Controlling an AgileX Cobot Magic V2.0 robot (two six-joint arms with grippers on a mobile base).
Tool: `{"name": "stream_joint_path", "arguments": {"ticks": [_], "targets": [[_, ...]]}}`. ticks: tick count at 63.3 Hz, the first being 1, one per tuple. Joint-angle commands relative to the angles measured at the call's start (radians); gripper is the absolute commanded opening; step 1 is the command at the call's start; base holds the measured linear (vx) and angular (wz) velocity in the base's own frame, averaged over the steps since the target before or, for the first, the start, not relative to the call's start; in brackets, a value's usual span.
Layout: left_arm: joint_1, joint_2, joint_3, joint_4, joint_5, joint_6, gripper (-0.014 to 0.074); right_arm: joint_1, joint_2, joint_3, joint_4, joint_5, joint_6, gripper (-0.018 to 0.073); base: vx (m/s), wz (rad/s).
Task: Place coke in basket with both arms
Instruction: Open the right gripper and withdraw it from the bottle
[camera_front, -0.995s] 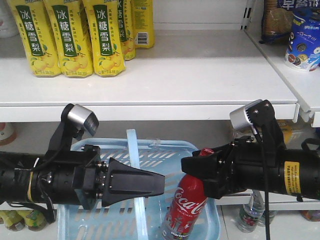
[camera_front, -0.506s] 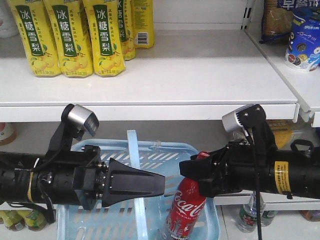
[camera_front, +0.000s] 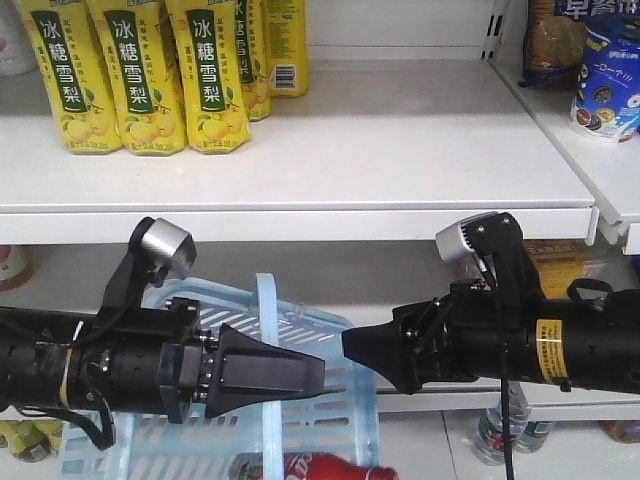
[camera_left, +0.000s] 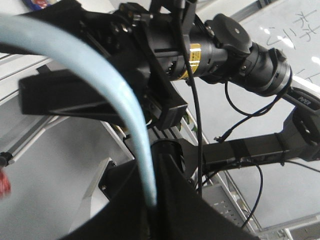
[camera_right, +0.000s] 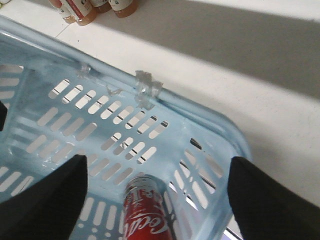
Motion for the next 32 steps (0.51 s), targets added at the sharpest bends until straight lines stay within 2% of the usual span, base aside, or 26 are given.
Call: {"name": "stream_joint_path", "arguments": {"ticks": [1, 8, 14, 21, 25, 32], "targets": [[-0.003, -0.037, -0.030, -0.118, -0.248, 0.006, -0.0006, 0.000, -0.046, -0.033, 0.001, 0.001, 0.011, 0.0589, 0.00, 0.00], [-0.003, -0.037, -0.030, -0.118, -0.248, 0.006, -0.0006, 0.000, -0.100, -0.033, -0.014, 0.001, 0.047, 0.0526, 0.00, 0.00], [-0.003, -0.037, -0.030, -0.118, -0.248, 0.006, -0.0006, 0.000, -0.162, -0.033, -0.014, 0.001, 0.047, 0.0407, 0.00, 0.00], [-0.003, -0.037, -0.030, -0.118, -0.248, 0.006, -0.0006, 0.000, -0.242, -0.030, -0.014, 0.001, 0.046, 0.0176, 0.00, 0.00], [-0.003, -0.037, -0.030, -0.118, -0.248, 0.006, -0.0006, 0.000, -0.293, -0.030, -0.014, 0.000, 0.042, -0.0003, 0.00, 0.00], [-0.003, -0.037, -0.030, -0.118, -0.248, 0.006, -0.0006, 0.000, -0.373, -0.021, -0.014, -0.002, 0.041, -0.0008, 0.00, 0.00]]}}
